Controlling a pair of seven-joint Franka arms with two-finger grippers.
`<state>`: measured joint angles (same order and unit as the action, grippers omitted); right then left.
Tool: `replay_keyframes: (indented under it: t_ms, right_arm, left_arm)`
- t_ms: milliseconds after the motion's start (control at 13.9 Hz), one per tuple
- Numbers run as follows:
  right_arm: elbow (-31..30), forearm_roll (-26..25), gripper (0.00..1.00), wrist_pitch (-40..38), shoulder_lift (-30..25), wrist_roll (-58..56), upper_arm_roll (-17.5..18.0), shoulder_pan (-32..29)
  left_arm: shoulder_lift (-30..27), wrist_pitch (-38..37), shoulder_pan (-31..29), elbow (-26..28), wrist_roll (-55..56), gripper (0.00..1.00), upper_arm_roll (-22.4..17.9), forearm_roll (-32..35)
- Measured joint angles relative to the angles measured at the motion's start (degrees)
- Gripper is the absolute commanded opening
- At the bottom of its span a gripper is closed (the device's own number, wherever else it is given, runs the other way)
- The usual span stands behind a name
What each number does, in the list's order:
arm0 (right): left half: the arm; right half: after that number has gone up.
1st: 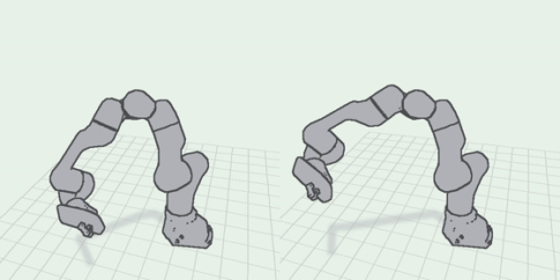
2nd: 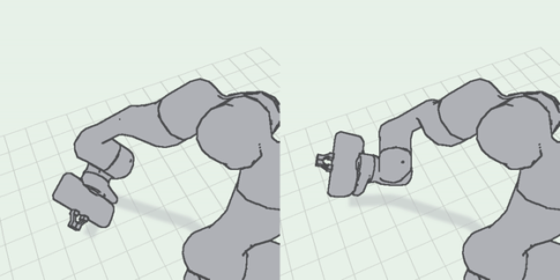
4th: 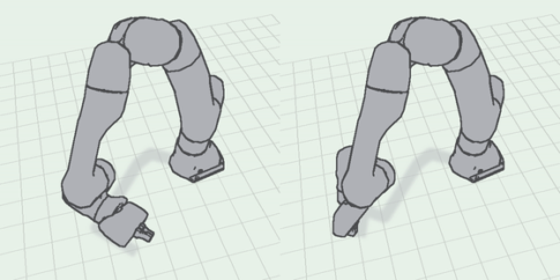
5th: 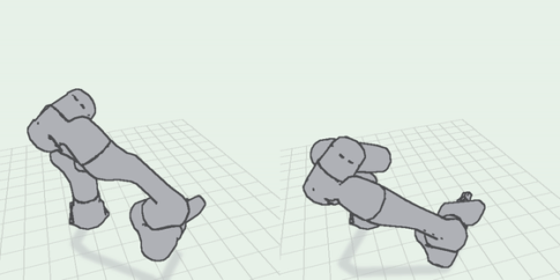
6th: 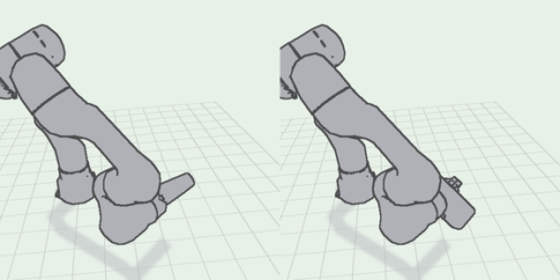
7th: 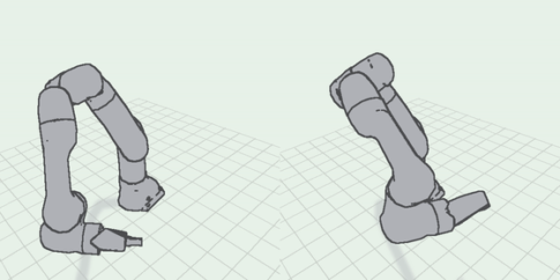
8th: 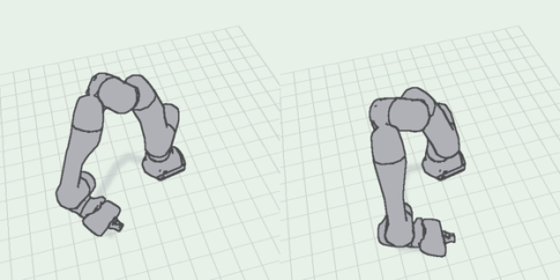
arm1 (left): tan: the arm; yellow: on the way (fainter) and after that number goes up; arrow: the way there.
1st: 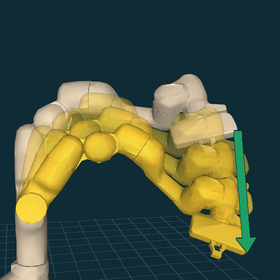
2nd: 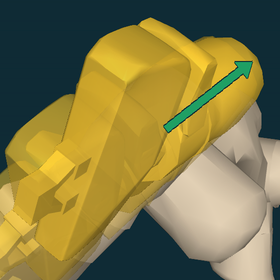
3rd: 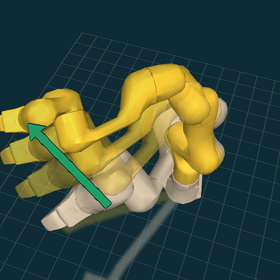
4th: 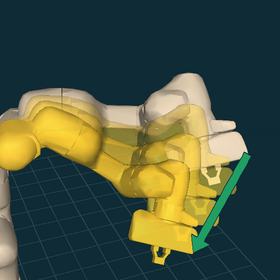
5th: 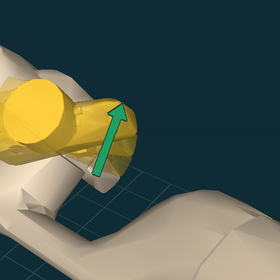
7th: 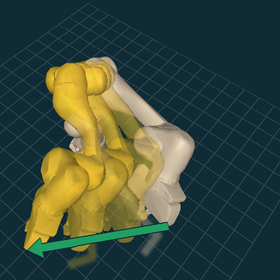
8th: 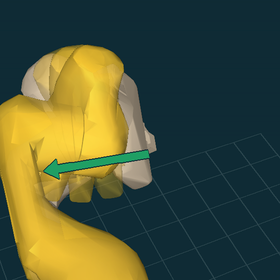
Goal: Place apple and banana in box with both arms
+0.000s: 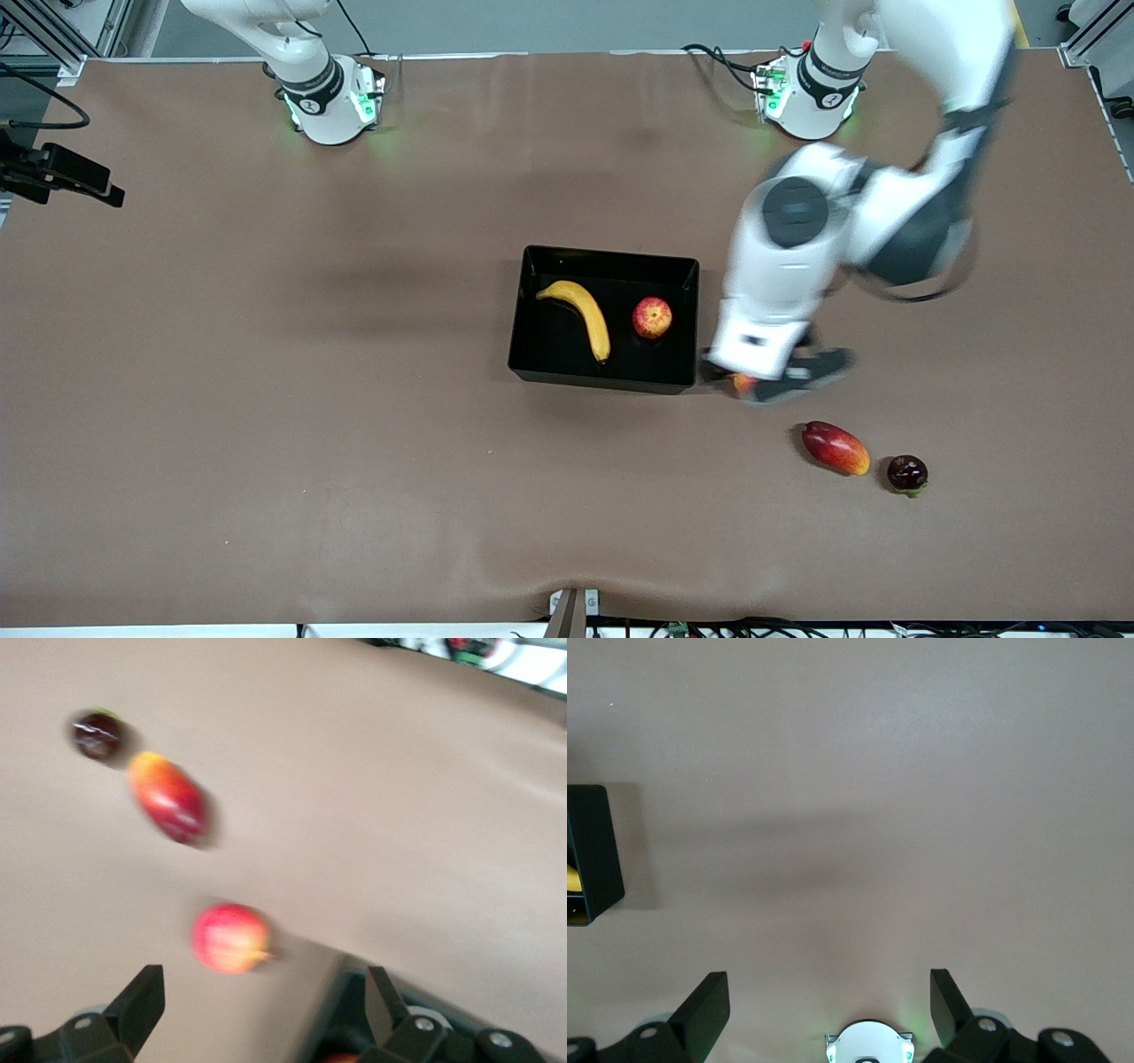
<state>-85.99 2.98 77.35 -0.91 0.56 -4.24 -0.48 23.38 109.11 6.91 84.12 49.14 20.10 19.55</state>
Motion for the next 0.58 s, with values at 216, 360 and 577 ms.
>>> replay_keyframes:
  t_ms: [216, 360, 577]
  right_arm:
    - [-0.01, 0.02, 1.00, -0.01, 0.00, 0.00, 0.05, 0.09]
    - [-0.01, 0.03, 1.00, -0.07, 0.00, 0.00, 0.06, 0.11]
    - [0.03, 0.03, 1.00, -0.05, 0.00, 0.00, 0.03, 0.10]
  left_arm:
    - [-5.39, -6.07, -7.61, 0.01, -13.24, 1.00, 0.00, -4.90]
    - [-9.06, -9.97, -11.80, 0.02, -19.34, 1.00, 0.00, -6.76]
    - [-13.50, -14.37, -14.88, 0.29, -26.38, 1.00, 0.01, -7.54]
